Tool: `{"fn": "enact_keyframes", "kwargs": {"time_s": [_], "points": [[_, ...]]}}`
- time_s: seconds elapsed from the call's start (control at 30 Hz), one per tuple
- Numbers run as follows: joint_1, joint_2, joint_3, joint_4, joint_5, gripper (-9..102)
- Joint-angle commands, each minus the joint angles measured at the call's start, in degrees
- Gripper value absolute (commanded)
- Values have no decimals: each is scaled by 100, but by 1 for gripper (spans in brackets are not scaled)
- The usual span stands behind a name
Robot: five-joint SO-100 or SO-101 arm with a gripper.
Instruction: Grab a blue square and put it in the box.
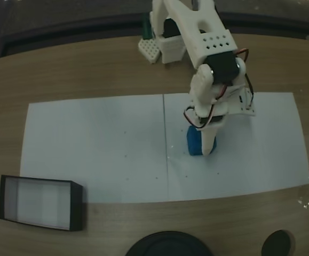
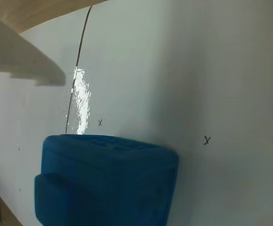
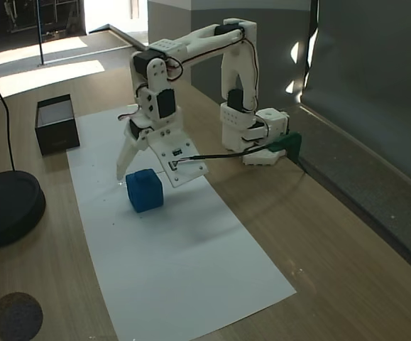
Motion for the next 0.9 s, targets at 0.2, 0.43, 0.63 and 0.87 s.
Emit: {"fn": "enact_keyframes", "kwargs": {"time_s": [0.2,0.43,0.63,0.87], "points": [[0,-360,-334,-466,-18,40],[105,-853,-325,-879,-26,34],[193,-870,-325,-1072,-26,13],[668,-712,-1336,-536,-167,13]]}}
